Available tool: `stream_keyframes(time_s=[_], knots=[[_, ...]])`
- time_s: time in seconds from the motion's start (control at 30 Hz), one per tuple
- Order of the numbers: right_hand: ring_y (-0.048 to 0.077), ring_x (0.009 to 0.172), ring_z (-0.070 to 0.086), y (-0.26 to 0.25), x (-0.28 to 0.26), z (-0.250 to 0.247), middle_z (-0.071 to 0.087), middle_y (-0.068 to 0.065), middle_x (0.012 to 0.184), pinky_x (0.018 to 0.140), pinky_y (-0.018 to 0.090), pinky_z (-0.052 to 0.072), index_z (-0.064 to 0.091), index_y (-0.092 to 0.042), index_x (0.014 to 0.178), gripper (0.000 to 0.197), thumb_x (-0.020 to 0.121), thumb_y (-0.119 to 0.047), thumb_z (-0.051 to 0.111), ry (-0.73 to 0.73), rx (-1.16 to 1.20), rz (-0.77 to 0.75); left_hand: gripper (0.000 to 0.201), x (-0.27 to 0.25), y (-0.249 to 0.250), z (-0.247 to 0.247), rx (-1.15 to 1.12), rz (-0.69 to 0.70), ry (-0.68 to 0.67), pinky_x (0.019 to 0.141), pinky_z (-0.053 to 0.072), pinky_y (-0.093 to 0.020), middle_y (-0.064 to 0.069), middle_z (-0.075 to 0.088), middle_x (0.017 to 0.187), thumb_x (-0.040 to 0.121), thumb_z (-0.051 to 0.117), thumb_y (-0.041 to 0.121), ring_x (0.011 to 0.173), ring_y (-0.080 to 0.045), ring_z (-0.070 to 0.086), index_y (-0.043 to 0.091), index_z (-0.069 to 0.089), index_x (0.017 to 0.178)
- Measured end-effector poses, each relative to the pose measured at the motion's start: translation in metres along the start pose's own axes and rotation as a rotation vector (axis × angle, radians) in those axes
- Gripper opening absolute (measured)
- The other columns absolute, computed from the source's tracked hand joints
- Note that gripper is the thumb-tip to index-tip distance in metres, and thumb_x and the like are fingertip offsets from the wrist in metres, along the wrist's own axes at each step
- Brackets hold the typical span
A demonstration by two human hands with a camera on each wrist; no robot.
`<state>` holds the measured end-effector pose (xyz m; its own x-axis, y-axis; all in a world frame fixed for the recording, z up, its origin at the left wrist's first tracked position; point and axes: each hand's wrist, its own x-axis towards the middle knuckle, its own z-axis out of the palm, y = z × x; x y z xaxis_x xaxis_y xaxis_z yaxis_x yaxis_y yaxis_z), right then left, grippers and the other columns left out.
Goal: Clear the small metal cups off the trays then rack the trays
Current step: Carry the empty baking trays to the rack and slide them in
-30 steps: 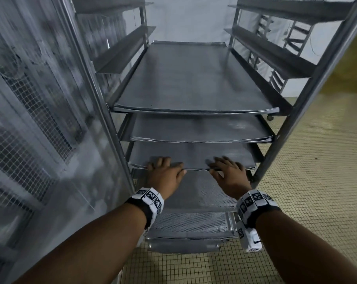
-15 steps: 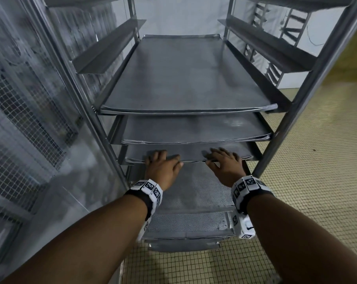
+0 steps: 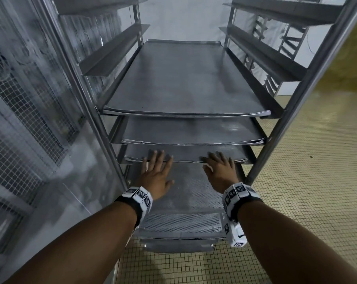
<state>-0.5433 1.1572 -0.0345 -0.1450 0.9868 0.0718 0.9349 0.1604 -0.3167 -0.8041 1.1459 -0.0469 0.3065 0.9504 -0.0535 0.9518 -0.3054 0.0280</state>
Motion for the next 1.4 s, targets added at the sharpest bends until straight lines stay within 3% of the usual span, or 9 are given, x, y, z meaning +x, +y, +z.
stream_keyframes(time_s=[0.13,0.2,0.3,0.4,0.5,0.67,0.87,1.17,1.4], knots=[[0.02,0.154,0.006,0.012,-0.034,0.001,0.026,-0.012,0.161,0.124,0.046,0.013,0.04,-0.03,0.15,0.053,0.102,-0.051,0.032,0.099,0.019,-0.028,0.084,-0.038,-0.021,0.019,-0.02,0.042,0.053,0.124,-0.008,-0.05,0.0,-0.033,0.163,0.099,0.041,0.059,0.152,-0.026,-0.028,0.029,-0.009,0.16],[0.025,0.144,0.033,0.025,-0.044,-0.011,0.051,-0.004,0.147,0.115,0.047,0.033,0.06,-0.021,0.133,0.051,0.098,-0.052,0.039,0.176,0.049,0.025,0.07,-0.049,-0.032,0.013,-0.091,-0.001,0.031,0.122,0.021,-0.042,-0.005,0.009,0.17,0.1,0.045,0.056,0.153,-0.028,0.019,0.026,0.025,0.16],[0.035,0.106,0.061,0.043,-0.05,-0.045,0.069,0.011,0.109,0.089,0.043,0.051,0.07,-0.016,0.102,0.042,0.098,-0.048,0.043,0.264,0.062,0.187,0.046,-0.06,-0.049,-0.013,-0.212,-0.183,0.06,0.089,0.055,-0.035,-0.005,0.073,0.118,0.098,0.048,0.056,0.105,-0.028,0.069,0.025,0.065,0.127],[0.036,0.088,0.063,0.065,-0.05,-0.084,0.068,0.015,0.096,0.079,0.044,0.054,0.066,-0.013,0.099,0.064,0.093,-0.065,0.03,0.359,0.111,0.381,0.039,-0.069,-0.067,-0.049,-0.396,-0.419,0.294,0.081,0.057,-0.039,-0.008,0.075,0.097,0.096,0.051,0.056,0.091,-0.033,0.07,0.021,0.068,0.1],[0.04,0.104,0.062,0.081,-0.045,-0.128,0.065,0.019,0.116,0.089,0.049,0.051,0.054,-0.011,0.118,0.069,0.09,-0.072,0.036,0.428,0.254,0.525,0.046,-0.071,-0.083,-0.092,-0.591,-0.601,0.541,0.085,0.053,-0.044,-0.015,0.068,0.1,0.095,0.054,0.057,0.094,-0.039,0.065,0.012,0.054,0.104],[0.045,0.118,0.056,0.07,-0.026,-0.211,0.057,0.028,0.13,0.095,0.047,0.045,0.044,-0.005,0.133,0.069,0.098,-0.063,0.035,0.498,0.356,0.402,0.064,-0.053,-0.097,-0.171,-0.75,-0.562,0.732,0.093,0.05,-0.05,-0.022,0.065,0.121,0.097,0.042,0.065,0.108,-0.043,0.063,0.009,0.048,0.126],[0.044,0.102,0.059,0.025,0.001,-0.302,0.063,0.026,0.112,0.082,0.045,0.042,0.051,-0.008,0.103,0.054,0.1,-0.059,0.034,0.722,0.431,0.279,0.075,-0.039,-0.092,-0.264,-0.78,-0.558,0.729,0.098,0.041,-0.05,-0.028,0.05,0.143,0.101,0.026,0.066,0.124,-0.047,0.054,0.007,0.03,0.146],[0.046,0.082,0.058,-0.001,0.03,-0.332,0.054,0.021,0.083,0.064,0.039,0.032,0.032,-0.009,0.102,0.04,0.104,-0.049,0.035,0.977,0.567,0.195,0.071,-0.01,-0.1,-0.33,-0.944,-0.448,1.107,0.082,0.054,-0.053,-0.02,0.07,0.106,0.091,0.025,0.078,0.09,-0.041,0.067,0.018,0.04,0.127],[0.04,0.076,0.054,0.005,0.038,-0.321,0.057,0.024,0.084,0.066,0.039,0.035,0.038,-0.006,0.101,0.045,0.103,-0.051,0.037,1.061,0.57,0.251,0.056,-0.005,-0.088,-0.328,-0.865,-0.502,1.227,0.068,0.037,-0.038,-0.024,0.066,0.102,0.105,0.035,0.052,0.086,-0.038,0.062,0.0,0.05,0.117]])
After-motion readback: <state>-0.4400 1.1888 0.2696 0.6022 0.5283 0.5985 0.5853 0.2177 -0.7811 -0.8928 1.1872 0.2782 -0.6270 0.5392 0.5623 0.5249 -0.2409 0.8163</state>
